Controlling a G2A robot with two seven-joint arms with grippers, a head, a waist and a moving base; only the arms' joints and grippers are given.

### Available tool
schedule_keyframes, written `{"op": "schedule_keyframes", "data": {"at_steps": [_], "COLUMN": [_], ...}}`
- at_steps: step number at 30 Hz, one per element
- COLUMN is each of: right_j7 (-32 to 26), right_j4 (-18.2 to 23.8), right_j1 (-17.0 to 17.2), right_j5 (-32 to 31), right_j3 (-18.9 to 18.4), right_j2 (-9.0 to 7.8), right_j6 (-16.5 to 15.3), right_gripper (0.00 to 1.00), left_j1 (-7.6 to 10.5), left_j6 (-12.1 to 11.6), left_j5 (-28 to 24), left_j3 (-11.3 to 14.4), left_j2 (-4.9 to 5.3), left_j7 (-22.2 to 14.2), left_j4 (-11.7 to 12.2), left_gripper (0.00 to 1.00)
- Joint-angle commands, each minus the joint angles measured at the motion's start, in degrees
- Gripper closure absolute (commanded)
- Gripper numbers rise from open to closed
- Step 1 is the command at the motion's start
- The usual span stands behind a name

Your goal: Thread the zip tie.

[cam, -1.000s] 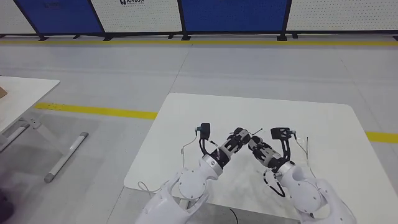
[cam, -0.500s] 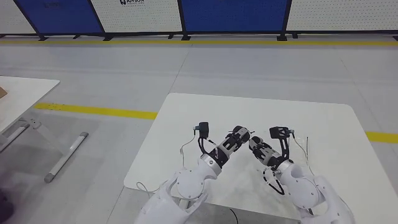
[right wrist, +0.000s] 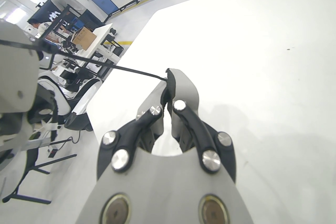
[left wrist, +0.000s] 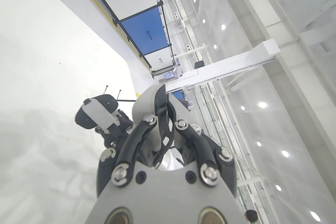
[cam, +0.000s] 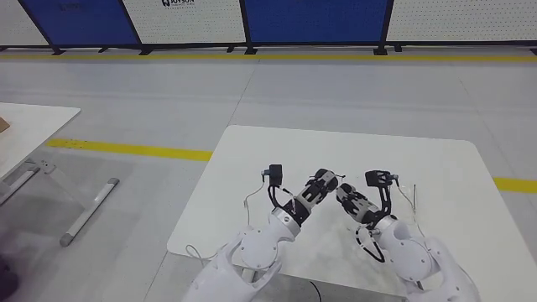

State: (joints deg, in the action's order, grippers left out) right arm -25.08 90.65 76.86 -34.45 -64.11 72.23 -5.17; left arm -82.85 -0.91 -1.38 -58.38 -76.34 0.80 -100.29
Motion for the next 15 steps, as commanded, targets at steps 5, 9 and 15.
{"op": "schedule_keyframes", "data": {"at_steps": [5,9,15], "right_j7": [-1.1,-1.3,-1.3], "right_j4": [1.5,3.2,4.5], "right_j1": [1.3,3.0,6.1], "right_j5": [7.5,13.0,28.4], "right_j3": [-3.6,-7.6,-15.2], "right_j2": [-0.35,-0.82,-1.36], "right_j6": [-1.7,-2.8,-7.5], "right_gripper": [0.0,0.0,0.0], "left_j1": [1.26,0.85,-0.79], "left_j6": [4.4,4.1,3.7], "left_j5": [-1.7,-2.0,-3.5], "left_j3": [-0.1,-1.2,-3.8], "left_j2": [-0.45,-0.39,-0.13], "left_j7": [3.0,3.6,4.7], "left_j4": [0.8,0.2,-0.1], "left_gripper": [1.0,1.0,1.0]}}
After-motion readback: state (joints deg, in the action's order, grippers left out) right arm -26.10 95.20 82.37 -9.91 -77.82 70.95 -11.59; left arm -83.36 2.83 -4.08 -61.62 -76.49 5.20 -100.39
